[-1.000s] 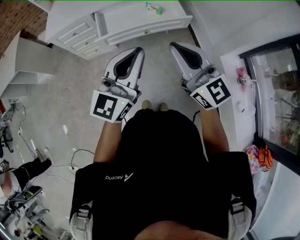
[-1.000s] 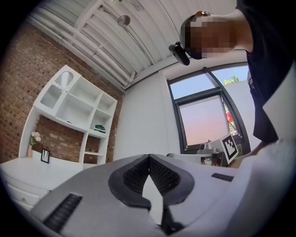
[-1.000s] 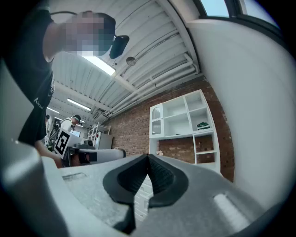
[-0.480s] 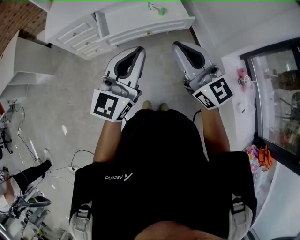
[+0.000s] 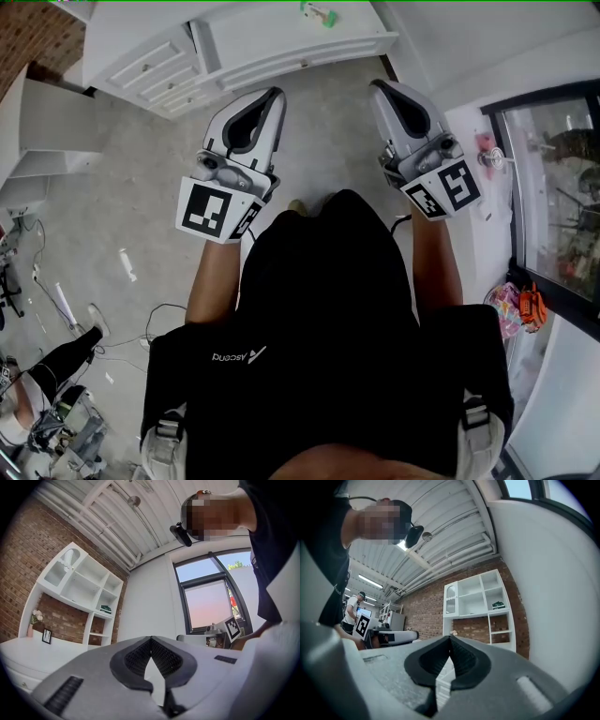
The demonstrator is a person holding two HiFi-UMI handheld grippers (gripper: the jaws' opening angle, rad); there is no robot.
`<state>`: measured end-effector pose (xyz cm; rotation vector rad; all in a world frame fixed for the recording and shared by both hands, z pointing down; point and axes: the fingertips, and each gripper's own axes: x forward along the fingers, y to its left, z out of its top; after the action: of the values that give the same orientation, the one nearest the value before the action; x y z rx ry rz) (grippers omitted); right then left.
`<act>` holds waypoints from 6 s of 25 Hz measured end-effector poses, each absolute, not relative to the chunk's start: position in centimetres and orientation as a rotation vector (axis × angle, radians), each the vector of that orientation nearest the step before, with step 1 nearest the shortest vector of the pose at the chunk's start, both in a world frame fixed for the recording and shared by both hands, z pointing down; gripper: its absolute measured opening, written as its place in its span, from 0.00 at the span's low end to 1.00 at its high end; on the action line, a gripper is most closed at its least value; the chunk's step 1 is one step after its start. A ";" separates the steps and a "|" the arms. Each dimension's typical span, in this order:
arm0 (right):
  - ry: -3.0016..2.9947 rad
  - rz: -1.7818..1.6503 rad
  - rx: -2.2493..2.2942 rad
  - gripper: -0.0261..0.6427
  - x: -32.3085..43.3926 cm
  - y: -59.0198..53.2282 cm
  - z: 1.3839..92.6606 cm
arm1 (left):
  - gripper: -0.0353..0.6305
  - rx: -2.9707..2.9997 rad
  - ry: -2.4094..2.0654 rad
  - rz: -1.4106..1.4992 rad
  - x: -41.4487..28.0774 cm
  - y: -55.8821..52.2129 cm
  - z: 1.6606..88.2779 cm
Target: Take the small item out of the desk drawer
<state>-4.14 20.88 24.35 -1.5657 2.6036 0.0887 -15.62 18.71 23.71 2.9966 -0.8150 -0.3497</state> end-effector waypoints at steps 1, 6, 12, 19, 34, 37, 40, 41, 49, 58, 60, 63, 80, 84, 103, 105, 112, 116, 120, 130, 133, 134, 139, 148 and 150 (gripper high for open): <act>2.605 0.093 -1.575 0.04 -4.1 20.6 24.4 | 0.05 2.995 -0.811 -0.351 -15.7 18.5 23.8; 2.614 0.115 -1.594 0.04 -4.1 18.8 24.8 | 0.05 2.991 -0.805 -0.351 -15.8 16.8 24.4; 2.650 0.157 -1.588 0.04 -3.0 15.1 25.7 | 0.05 2.990 -0.824 -0.330 -14.4 13.3 25.3; 2.689 0.207 -1.577 0.04 0.5 8.3 26.2 | 0.05 2.995 -0.875 -0.303 -11.2 6.9 25.4; 2.949 0.232 -1.466 0.04 8.5 -7.3 30.4 | 0.05 2.947 -1.081 -0.190 -1.1 -7.7 27.6; 3.029 0.238 -1.432 0.04 9.7 -10.0 31.5 | 0.05 2.930 -1.119 -0.169 0.6 -10.2 28.2; 3.104 0.209 -1.391 0.04 10.4 -12.4 32.9 | 0.05 2.909 -1.164 -0.140 1.9 -12.4 29.0; 3.128 0.191 -1.374 0.04 10.4 -13.0 33.5 | 0.05 2.899 -1.177 -0.131 2.3 -13.0 29.3; 3.291 0.065 -1.326 0.04 9.9 -17.9 40.1 | 0.05 2.852 -1.212 -0.103 3.1 -16.3 30.7; 3.478 -0.189 -1.360 0.09 9.8 -20.6 47.7 | 0.05 2.836 -1.172 -0.074 3.4 -18.4 32.2; 3.507 -0.248 -1.369 0.12 9.7 -21.2 49.2 | 0.05 2.835 -1.163 -0.070 3.1 -19.0 32.5; 3.559 -0.340 -1.380 0.17 9.6 -21.8 51.5 | 0.05 2.823 -1.152 -0.063 2.9 -19.5 33.0; 3.783 -0.828 -1.367 0.32 8.3 -24.7 62.7 | 0.05 2.784 -1.111 -0.063 1.2 -22.7 34.9; 3.790 -0.928 -1.375 0.32 8.4 -24.9 64.7 | 0.05 2.775 -1.114 -0.019 0.4 -23.0 35.9; 3.730 -1.020 -1.455 0.18 8.6 -25.3 66.0 | 0.05 2.764 -1.106 0.015 -1.5 -23.0 36.1; 3.722 -1.002 -1.462 0.18 8.5 -25.2 65.2 | 0.05 2.769 -1.098 -0.007 -1.5 -23.1 35.8; 3.680 -0.825 -1.461 0.17 8.1 -24.7 60.4 | 0.05 2.789 -1.065 -0.037 -0.6 -22.9 35.5; 3.611 -0.733 -1.474 0.17 8.1 -24.0 56.5 | 0.05 2.811 -1.039 -0.033 0.1 -22.5 35.5; 3.518 -0.648 -1.504 0.17 8.6 -23.2 52.3 | 0.05 2.826 -1.015 -0.045 0.8 -22.3 35.3; 3.230 -0.407 -1.539 0.17 9.9 -21.6 41.3 | 0.05 2.890 -0.957 -0.046 3.1 -20.8 33.7; 3.127 -0.376 -1.506 0.17 10.5 -20.6 38.0 | 0.05 2.914 -0.942 -0.060 4.1 -19.9 32.6; 3.093 -0.367 -1.489 0.17 10.7 -20.3 37.0 | 0.05 2.922 -0.937 -0.064 4.3 -19.6 32.1; 2.974 -0.320 -1.431 0.17 10.1 -19.7 33.9 | 0.05 2.951 -0.922 -0.065 3.7 -19.7 31.2; 2.877 -0.186 -1.411 0.17 12.0 -16.1 30.8 | 0.05 2.991 -0.887 -0.113 5.6 -16.9 29.3; 2.870 -0.179 -1.415 0.17 11.8 -16.1 30.5 | 0.05 2.993 -0.881 -0.101 5.4 -17.0 29.3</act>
<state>11.83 -16.10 30.46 -1.4153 2.8701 -0.1787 5.41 -17.00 29.29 2.9928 -0.8806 -0.1010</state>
